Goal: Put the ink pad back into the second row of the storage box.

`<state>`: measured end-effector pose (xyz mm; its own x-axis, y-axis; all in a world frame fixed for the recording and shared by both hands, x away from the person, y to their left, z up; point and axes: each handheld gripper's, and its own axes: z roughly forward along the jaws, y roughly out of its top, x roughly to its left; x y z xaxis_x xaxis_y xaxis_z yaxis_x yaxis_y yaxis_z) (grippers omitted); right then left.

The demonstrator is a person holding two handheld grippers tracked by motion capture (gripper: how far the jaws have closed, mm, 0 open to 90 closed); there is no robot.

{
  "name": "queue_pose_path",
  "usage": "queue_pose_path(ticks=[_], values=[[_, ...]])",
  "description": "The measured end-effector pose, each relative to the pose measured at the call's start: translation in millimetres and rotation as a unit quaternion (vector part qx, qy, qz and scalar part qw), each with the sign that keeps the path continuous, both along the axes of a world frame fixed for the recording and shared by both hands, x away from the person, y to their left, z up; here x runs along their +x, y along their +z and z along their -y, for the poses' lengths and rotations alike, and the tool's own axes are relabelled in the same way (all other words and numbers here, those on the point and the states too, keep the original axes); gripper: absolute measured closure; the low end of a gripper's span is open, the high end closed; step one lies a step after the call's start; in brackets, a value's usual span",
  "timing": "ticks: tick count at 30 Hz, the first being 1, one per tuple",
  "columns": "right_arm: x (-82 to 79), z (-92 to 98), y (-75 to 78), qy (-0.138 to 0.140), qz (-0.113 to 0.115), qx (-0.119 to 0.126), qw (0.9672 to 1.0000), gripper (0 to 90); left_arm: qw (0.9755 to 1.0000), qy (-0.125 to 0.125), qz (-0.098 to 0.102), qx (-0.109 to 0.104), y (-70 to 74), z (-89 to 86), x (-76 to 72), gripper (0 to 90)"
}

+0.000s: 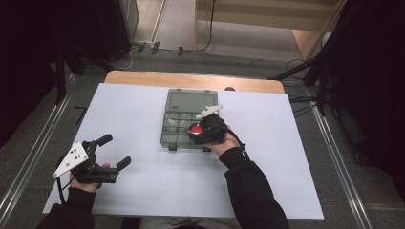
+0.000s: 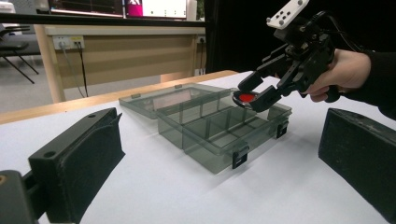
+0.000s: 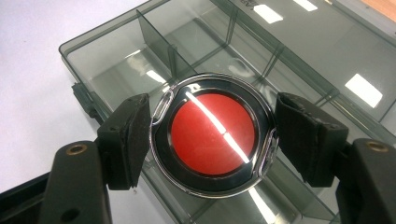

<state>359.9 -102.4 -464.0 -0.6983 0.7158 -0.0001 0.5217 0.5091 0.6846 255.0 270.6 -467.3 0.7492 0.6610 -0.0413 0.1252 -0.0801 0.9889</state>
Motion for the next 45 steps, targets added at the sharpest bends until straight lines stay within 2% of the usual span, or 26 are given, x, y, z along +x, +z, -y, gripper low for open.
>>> queue_pose_path(ticks=[6,7,8,11,12,23,35,37,39,41,43,45], values=[[-0.3,0.8,-3.2,-0.004,-0.007,-0.001,1.0000,30.4,1.0000,-0.001,0.000,0.000,0.1,0.1,-0.1,0.0],[-0.5,1.7,-3.6,-0.003,-0.014,0.004,0.9999,26.0,1.0000,-0.001,0.000,-0.001,0.1,0.1,-0.1,0.0],[-0.4,2.7,-3.5,0.000,-0.017,0.008,0.9998,16.5,1.0000,-0.001,0.000,-0.001,0.1,0.1,-0.2,0.0],[-2.5,7.0,0.3,-0.010,-0.006,0.019,0.9998,3.8,1.0000,-0.001,0.000,-0.001,0.1,0.1,-0.1,0.0],[-4.5,10.2,3.5,-0.021,0.005,0.023,0.9995,0.0,1.0000,-0.001,0.000,-0.001,0.1,0.1,-0.2,0.0],[-19.5,29.8,16.3,-0.033,0.038,0.056,0.9972,0.0,1.0000,-0.001,0.000,0.000,-0.1,0.7,0.0,0.0],[-43.9,58.2,28.5,-0.055,0.052,0.069,0.9948,0.0,1.0000,0.000,0.000,-0.001,-0.2,1.3,0.9,0.0],[-50.5,64.0,31.7,-0.060,0.062,0.074,0.9935,0.0,1.0000,0.001,0.000,-0.002,-0.2,1.2,1.2,0.0],[-59.2,72.0,33.5,-0.068,0.073,0.091,0.9909,0.0,1.0000,0.001,-0.001,-0.002,-0.3,1.4,1.4,0.0],[-65.0,78.0,33.6,-0.072,0.077,0.096,0.9898,0.0,1.0000,0.001,-0.002,-0.002,-0.4,1.7,1.5,0.0],[-70.9,83.6,34.1,-0.079,0.080,0.089,0.9897,0.0,1.0000,0.001,-0.001,-0.002,-0.4,2.0,1.6,0.0],[-78.0,89.7,33.3,-0.084,0.094,0.097,0.9873,0.0,1.0000,0.001,-0.001,0.000,-0.5,2.2,1.8,0.0]])
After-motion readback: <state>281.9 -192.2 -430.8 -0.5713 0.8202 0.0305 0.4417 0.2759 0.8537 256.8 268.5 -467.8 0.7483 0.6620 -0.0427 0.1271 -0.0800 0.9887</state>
